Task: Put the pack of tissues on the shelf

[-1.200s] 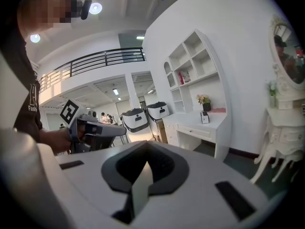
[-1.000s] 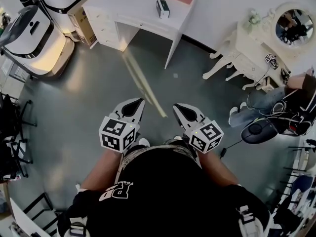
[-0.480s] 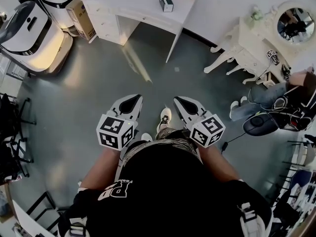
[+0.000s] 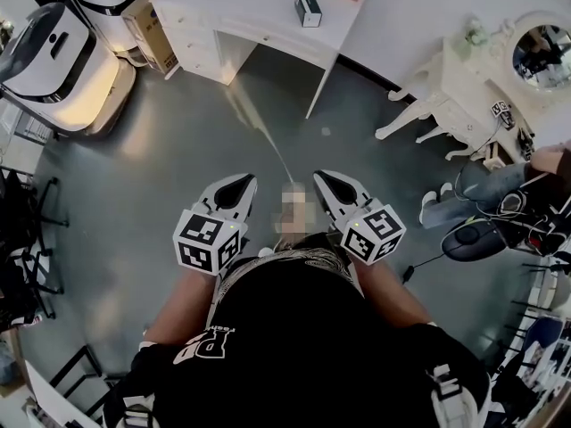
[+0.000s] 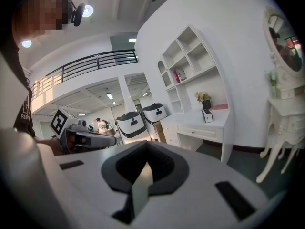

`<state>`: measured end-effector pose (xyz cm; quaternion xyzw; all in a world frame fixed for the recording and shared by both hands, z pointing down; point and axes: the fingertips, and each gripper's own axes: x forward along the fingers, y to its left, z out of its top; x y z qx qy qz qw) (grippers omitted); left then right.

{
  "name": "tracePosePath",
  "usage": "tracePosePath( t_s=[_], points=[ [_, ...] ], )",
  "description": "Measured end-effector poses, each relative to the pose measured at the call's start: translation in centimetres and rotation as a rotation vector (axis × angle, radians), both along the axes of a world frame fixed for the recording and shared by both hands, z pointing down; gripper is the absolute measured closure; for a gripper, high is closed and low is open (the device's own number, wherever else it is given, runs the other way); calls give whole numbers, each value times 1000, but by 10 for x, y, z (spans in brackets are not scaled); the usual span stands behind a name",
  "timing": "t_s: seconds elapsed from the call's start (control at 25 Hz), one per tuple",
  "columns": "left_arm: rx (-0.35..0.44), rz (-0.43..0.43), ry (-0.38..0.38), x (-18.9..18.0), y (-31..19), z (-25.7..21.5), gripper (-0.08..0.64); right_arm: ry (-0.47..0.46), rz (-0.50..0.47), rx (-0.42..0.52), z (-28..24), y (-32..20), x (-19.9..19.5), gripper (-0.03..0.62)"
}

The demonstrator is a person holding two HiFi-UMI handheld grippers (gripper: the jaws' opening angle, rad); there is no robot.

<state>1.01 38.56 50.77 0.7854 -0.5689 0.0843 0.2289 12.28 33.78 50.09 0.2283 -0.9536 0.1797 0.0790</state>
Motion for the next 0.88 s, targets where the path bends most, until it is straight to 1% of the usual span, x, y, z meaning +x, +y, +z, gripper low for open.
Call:
tracePosePath(
  t_s=[0.2,0.44,0.88],
  points=[
    [0,-11,-11,-14,-45,-2,546,-10,7,7,-2,-47,-8,583],
    [-3,-3,-17,-18,-108,-5,546,-14,7,8,-5,-113,-16,583],
    [-4,-19,-33,-25,-223,-18,546,-41,-5,10,-18,-229,-24,583]
  ],
)
